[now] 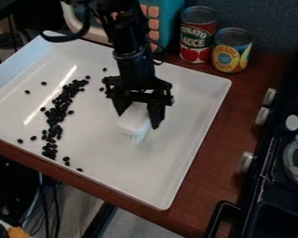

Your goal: Sweep into pile

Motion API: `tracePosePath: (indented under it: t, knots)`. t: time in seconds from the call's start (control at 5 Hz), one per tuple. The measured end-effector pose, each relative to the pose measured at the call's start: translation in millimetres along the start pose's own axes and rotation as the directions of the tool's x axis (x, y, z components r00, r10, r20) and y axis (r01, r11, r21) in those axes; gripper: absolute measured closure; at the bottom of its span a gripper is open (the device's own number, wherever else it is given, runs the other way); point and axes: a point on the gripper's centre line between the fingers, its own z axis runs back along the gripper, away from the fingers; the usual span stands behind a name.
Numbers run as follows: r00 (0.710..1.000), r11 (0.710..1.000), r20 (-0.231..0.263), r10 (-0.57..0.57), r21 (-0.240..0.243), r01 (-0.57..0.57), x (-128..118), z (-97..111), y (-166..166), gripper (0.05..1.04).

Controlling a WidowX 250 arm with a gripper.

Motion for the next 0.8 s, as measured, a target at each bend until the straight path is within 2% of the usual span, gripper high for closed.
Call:
tracePosePath:
  t: [0.6, 0.8]
  knots:
    - [0.999, 0.998, -0.008, 0.052, 0.037, -0.052, 32.5, -28.7, -11.6, 0.322]
    - [0.998, 0.997, 0.008, 0.062, 0.046, -0.062, 45.9, -30.7, -15.2, 0.322]
